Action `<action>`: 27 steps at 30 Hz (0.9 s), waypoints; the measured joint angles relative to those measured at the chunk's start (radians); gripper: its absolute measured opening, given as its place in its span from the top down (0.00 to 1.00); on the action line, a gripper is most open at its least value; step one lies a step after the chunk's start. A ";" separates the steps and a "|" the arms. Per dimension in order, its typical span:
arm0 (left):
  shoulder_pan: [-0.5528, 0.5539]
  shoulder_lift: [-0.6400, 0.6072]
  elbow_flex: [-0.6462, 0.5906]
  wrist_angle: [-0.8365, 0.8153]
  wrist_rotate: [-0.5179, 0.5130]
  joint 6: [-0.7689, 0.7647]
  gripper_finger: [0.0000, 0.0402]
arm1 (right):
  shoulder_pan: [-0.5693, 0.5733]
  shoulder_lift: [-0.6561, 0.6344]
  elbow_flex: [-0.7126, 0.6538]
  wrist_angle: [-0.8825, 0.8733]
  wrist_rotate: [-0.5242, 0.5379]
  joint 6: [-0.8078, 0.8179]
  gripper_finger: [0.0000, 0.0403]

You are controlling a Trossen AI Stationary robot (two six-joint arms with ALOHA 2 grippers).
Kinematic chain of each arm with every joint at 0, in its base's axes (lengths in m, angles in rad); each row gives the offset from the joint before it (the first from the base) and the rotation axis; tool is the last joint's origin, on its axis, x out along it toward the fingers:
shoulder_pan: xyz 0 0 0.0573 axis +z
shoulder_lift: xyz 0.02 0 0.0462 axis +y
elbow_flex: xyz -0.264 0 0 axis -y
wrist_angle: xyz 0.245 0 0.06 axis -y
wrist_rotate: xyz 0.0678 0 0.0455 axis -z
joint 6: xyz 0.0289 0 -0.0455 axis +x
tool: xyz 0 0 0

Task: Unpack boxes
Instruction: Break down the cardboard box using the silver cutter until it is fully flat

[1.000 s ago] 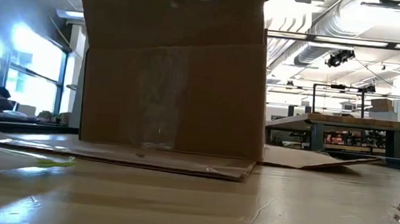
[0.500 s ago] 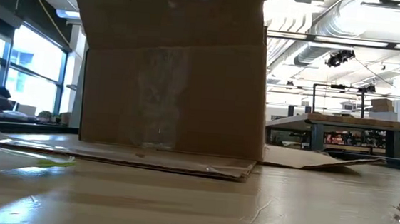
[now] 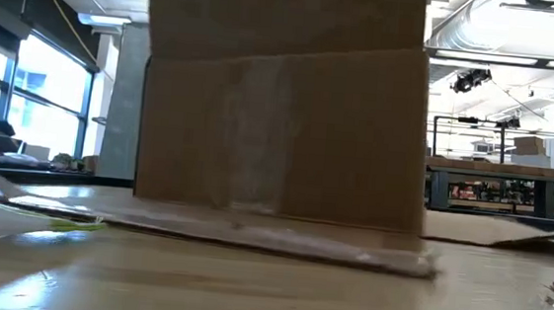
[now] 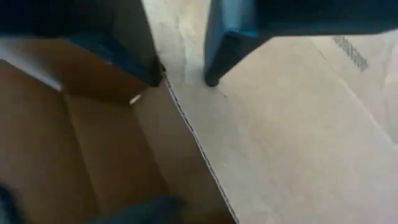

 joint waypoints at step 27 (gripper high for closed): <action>-0.060 -0.321 0.009 -0.016 -0.282 0.027 0.61 | 0.249 -0.146 -0.004 -0.020 0.248 0.357 1.00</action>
